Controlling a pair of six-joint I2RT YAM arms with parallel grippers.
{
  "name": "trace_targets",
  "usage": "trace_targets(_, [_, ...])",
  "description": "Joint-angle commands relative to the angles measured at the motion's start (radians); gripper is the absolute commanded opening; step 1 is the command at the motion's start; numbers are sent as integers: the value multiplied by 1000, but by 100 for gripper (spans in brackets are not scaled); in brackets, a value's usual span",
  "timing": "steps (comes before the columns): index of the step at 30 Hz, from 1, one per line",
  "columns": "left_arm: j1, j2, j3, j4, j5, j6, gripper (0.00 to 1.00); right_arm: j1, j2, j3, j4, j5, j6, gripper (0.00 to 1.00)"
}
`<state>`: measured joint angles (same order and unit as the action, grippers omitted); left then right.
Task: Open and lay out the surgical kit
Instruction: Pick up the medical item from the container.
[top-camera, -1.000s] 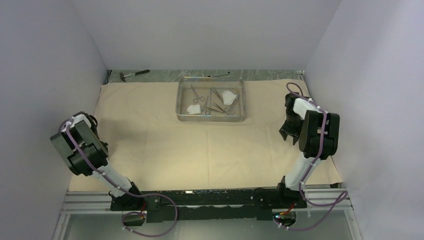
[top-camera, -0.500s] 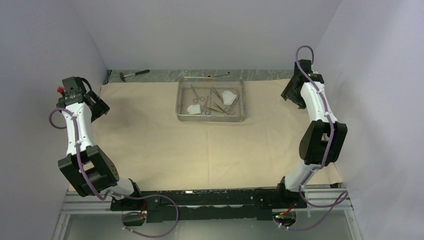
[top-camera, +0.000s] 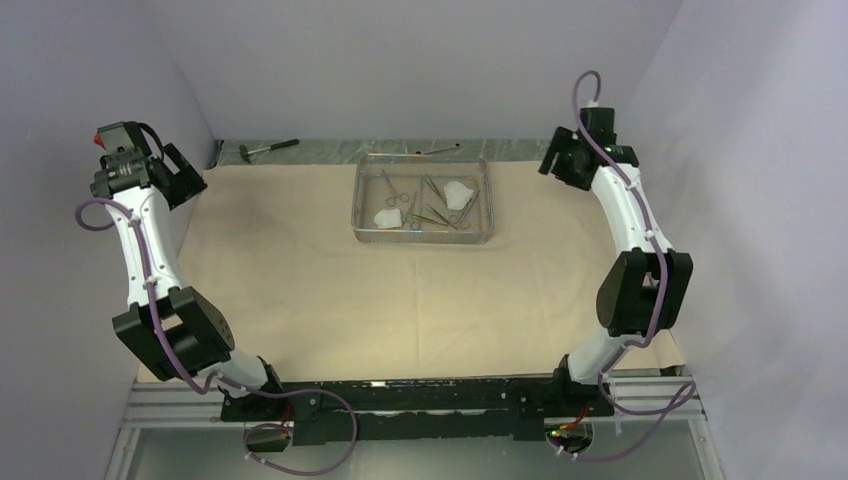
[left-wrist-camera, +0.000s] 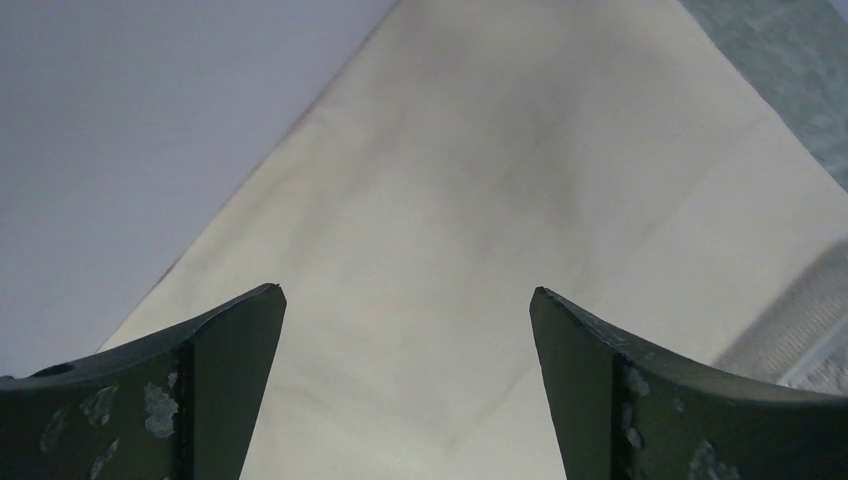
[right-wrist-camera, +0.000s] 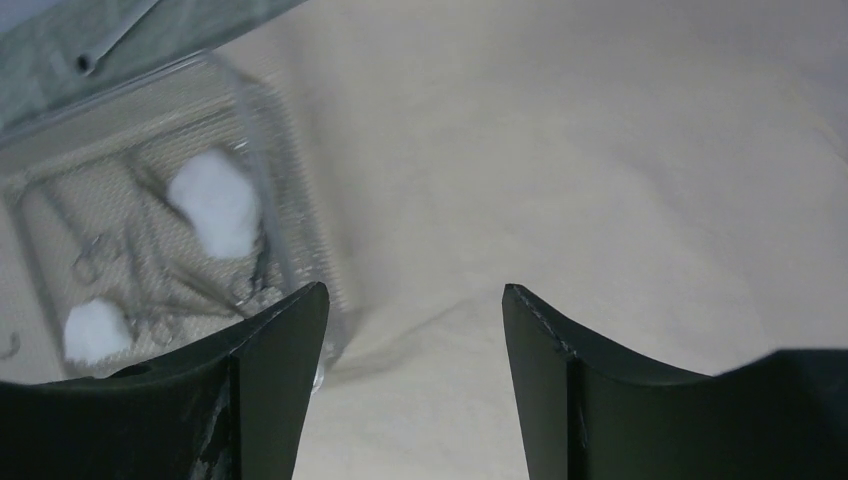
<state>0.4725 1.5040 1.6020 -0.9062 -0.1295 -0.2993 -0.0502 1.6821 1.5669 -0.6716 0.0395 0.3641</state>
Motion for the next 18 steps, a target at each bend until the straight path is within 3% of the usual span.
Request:
trace_targets(1, [-11, -29, -28, 55, 213, 37, 99, 133, 58, 90, 50, -130, -63, 66])
trace_targets(7, [-103, -16, -92, 156, 434, 1, 95, 316, 167, 156, 40, -9, -73, 61])
trace_targets(13, [-275, 38, -201, 295, 512, -80, 86, 392, 284, 196, 77, 36, -93, 52])
trace_targets(18, [-385, 106, -254, 379, 539, -128, 80, 423, 401, 245, 115, 66, -145, 51])
